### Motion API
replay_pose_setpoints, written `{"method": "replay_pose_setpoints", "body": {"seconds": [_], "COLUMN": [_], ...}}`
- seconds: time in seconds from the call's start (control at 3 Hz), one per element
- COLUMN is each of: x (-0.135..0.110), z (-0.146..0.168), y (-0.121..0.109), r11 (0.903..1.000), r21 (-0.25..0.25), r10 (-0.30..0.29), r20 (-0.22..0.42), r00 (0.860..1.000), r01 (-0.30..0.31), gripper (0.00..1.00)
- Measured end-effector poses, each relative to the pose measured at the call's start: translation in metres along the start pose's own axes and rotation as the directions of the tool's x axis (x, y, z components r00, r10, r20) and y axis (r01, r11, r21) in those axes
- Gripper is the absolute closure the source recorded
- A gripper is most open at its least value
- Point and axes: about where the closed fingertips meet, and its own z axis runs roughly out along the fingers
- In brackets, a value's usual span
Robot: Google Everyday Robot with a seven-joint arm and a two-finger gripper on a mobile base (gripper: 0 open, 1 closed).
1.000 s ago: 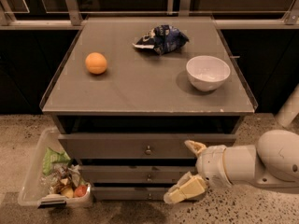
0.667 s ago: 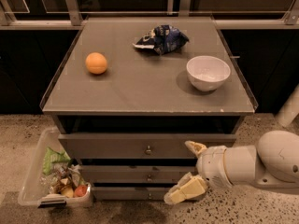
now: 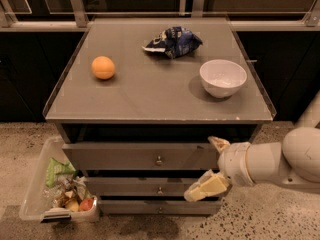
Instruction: Open top drawer
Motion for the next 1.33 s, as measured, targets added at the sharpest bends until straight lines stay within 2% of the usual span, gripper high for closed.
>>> {"method": "replay_pose_setpoints", "body": {"seconds": [0.33,0.67,1.0,1.33], "x": [-0.002,0.010,0.033,0.046], "z": [0.003,0.009,0.013,0.016], "y": [-0.024,-0.040,-0.049,-0.059], "r11": [0.9996,0.9993,0.9963,0.9930], "r21": [0.025,0.035,0.044,0.054], "r10": [-0.015,0.013,0.075,0.106], "r20": [-0.020,-0.032,-0.023,-0.015], "r00": [1.000,0.999,0.997,0.994], "r01": [0.016,-0.012,-0.074,-0.105], "gripper": [0.00,0.00,0.00,0.00]}}
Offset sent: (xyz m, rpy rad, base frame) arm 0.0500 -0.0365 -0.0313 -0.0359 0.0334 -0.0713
